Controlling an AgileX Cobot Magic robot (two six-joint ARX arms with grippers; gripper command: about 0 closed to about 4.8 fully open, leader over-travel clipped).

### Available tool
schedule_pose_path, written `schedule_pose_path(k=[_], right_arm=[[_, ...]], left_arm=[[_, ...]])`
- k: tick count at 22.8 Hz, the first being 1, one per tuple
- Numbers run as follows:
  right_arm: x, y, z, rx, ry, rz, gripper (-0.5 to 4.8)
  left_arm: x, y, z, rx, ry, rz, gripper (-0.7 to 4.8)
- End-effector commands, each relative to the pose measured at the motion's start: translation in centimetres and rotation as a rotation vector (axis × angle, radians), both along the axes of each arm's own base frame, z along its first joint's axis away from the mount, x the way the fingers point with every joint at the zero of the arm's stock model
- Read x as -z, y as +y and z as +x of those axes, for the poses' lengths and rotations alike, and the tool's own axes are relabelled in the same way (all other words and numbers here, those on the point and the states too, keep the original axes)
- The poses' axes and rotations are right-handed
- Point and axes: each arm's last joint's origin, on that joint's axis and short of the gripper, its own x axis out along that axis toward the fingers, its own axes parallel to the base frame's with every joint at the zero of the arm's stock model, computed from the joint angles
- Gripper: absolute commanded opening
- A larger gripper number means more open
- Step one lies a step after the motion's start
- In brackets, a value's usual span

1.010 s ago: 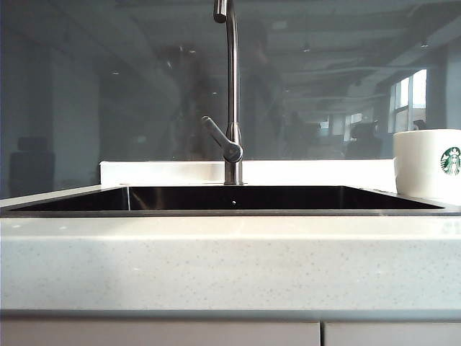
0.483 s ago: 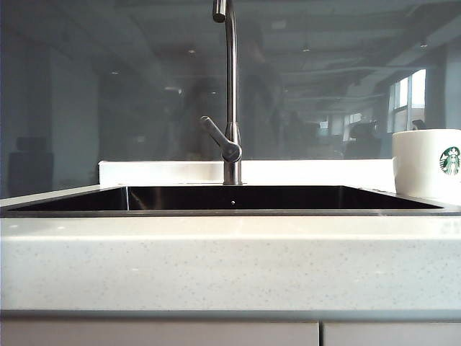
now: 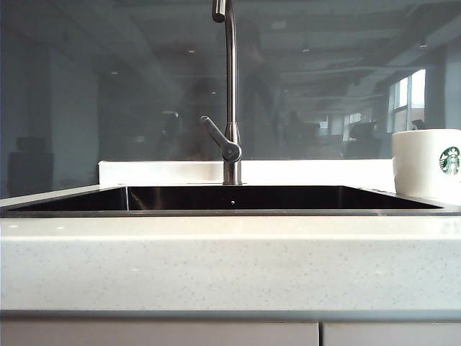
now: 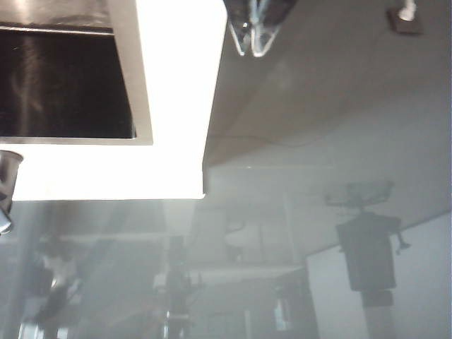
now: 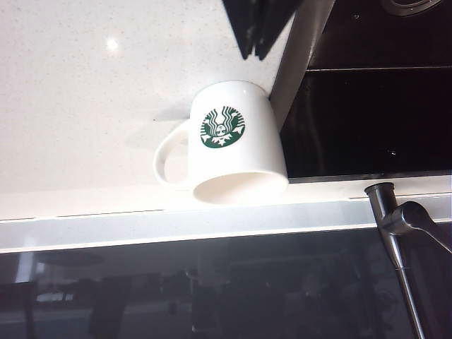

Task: Pick up the mug next to the sink, go to the faucet to get some water, pour the water into the sink, and finally put the mug back to its place.

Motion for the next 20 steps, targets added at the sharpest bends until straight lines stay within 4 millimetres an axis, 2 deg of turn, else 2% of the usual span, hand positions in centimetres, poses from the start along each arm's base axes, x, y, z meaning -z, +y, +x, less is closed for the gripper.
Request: schedule_pose_path(k=[1, 11, 20], right_arm=[[-0.1, 0.0, 0.0, 0.001, -0.018, 0.0, -0.05], [-0.1, 0.0, 0.0, 0.002, -0.018, 0.0, -0.05], [-0.1, 0.0, 0.0, 0.002, -0.018, 0.0, -0.05]], left_arm=[[1.1, 0.0, -0.2, 0.01, -0.036, -0.061, -0.05], [5.3, 0.2, 0.2, 0.022, 0.024, -0.119, -0.05], [5.4, 0.1, 0.2, 0.035, 0.045, -0.107, -0.06]])
